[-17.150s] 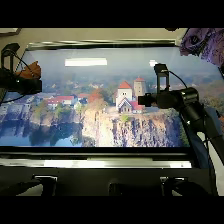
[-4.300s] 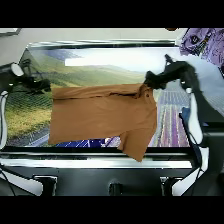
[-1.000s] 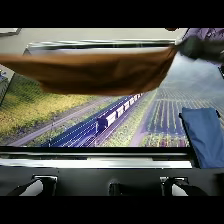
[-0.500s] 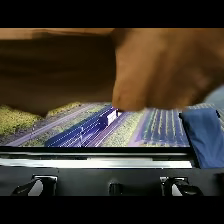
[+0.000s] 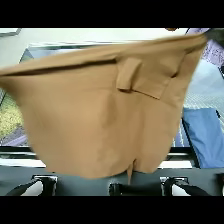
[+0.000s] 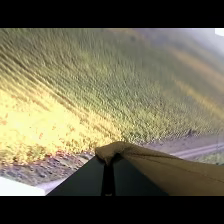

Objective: Fold the clothes and pants, and hang the long-sleeved shirts on hangers.

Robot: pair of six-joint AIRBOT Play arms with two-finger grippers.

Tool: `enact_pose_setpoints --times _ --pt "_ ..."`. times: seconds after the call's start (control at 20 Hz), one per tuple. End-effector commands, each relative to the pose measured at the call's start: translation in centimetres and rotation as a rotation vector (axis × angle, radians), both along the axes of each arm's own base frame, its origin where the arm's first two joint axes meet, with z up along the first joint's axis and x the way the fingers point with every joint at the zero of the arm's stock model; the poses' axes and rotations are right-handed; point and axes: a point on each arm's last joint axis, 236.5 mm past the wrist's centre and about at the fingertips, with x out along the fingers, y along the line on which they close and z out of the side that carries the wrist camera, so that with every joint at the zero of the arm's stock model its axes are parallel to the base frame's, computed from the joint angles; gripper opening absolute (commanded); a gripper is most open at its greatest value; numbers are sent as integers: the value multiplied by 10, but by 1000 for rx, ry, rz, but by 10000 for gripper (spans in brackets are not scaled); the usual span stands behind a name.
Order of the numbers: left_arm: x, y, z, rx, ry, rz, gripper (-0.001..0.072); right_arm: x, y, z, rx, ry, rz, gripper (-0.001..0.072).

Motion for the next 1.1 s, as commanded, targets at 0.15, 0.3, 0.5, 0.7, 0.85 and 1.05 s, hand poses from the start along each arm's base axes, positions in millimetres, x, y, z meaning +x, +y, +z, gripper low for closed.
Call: enact_pose_setpoints --times 0.15,0.3,0.5,0.7,0.85,1.05 --pt "129 -27 -217 -48 244 -92 13 137 27 -237 32 370 28 24" --pt "165 -33 -263 -46 250 -104 13 174 35 -306 36 381 -4 24" --pt "180 -30 -270 -45 241 -102 13 187 19 -335 -4 386 -60 24" --pt "157 -33 -281 -65 344 -116 13 163 13 -341 -58 481 -42 25" --pt "127 -40 -291 -91 479 -140 13 140 5 -342 -113 564 -31 25" --pt "86 -49 -299 -123 653 -174 13 111 -11 -347 -195 679 -32 25"
